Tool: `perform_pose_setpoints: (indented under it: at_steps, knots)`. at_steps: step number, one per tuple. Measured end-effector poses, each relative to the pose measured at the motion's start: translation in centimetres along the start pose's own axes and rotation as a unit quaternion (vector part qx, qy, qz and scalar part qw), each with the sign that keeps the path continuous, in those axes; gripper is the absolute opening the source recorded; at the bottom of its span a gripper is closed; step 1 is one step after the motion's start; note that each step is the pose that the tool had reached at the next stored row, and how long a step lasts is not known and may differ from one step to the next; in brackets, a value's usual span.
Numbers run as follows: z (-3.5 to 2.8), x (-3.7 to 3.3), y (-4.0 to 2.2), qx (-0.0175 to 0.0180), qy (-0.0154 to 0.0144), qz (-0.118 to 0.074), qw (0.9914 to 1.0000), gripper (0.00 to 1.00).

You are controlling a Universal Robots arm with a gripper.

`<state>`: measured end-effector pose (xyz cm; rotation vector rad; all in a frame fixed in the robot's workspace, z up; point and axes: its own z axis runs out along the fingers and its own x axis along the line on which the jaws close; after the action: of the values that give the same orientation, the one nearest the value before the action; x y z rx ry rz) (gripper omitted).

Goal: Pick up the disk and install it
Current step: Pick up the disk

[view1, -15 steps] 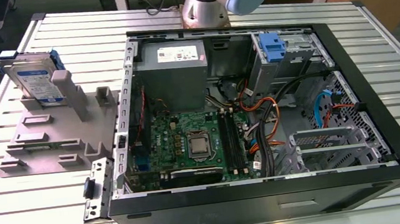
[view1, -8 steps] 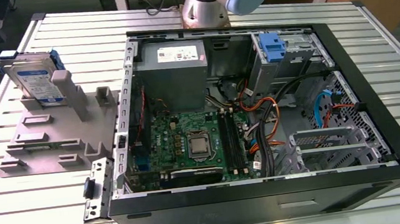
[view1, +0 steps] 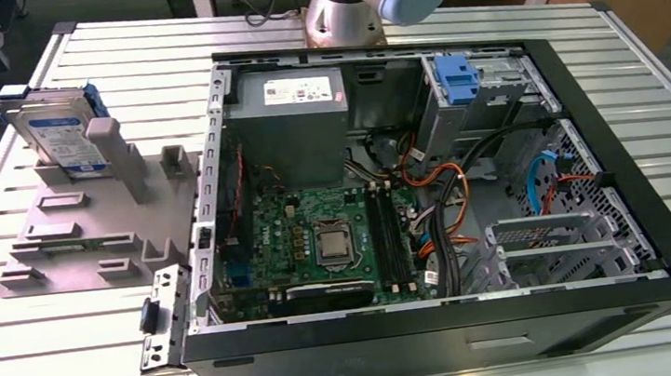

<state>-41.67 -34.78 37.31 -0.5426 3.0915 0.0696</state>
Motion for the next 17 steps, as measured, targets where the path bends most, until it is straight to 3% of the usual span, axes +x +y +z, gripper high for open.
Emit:
perform_pose_setpoints:
  at_steps: [4,9,13,17]
  knots:
    - [0.01,0.00,0.00,-0.0003,0.0014,-0.032,0.99949,0.11]
    - [0.03,0.00,0.00,-0.0007,0.0033,-0.074,0.99724,0.11]
    - [0.06,0.00,0.00,-0.0011,0.0047,-0.109,0.99402,0.11]
    - [0.09,0.00,0.00,-0.0014,0.0063,-0.145,0.98944,0.11]
